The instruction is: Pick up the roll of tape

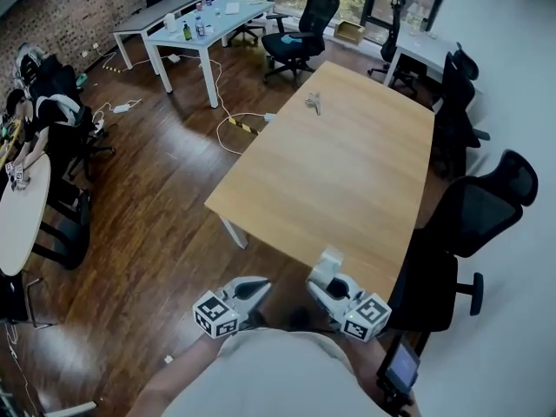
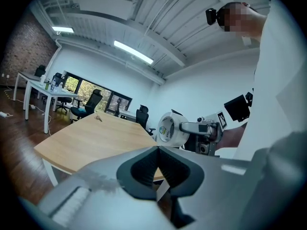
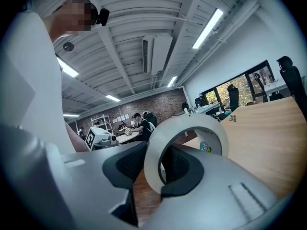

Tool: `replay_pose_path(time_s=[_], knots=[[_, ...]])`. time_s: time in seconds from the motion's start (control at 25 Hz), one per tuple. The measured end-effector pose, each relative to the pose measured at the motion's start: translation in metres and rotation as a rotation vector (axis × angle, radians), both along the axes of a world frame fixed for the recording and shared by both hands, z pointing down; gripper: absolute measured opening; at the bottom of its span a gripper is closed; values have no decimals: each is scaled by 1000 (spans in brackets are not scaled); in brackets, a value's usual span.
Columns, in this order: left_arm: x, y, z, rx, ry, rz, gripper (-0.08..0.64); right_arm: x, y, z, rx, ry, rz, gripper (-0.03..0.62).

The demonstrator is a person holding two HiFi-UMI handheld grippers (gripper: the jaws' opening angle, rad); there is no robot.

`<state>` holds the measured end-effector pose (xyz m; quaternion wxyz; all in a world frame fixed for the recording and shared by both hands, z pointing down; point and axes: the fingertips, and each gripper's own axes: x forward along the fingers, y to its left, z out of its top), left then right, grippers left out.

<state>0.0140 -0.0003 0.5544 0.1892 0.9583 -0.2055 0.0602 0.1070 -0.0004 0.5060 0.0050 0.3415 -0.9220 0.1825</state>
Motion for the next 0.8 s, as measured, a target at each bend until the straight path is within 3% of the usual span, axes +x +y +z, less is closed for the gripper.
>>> replay_pose_path(time_s=[0.8], knots=[[-64,3,-4,16,19,54,5,-71,11,-13,16,43,46,101]])
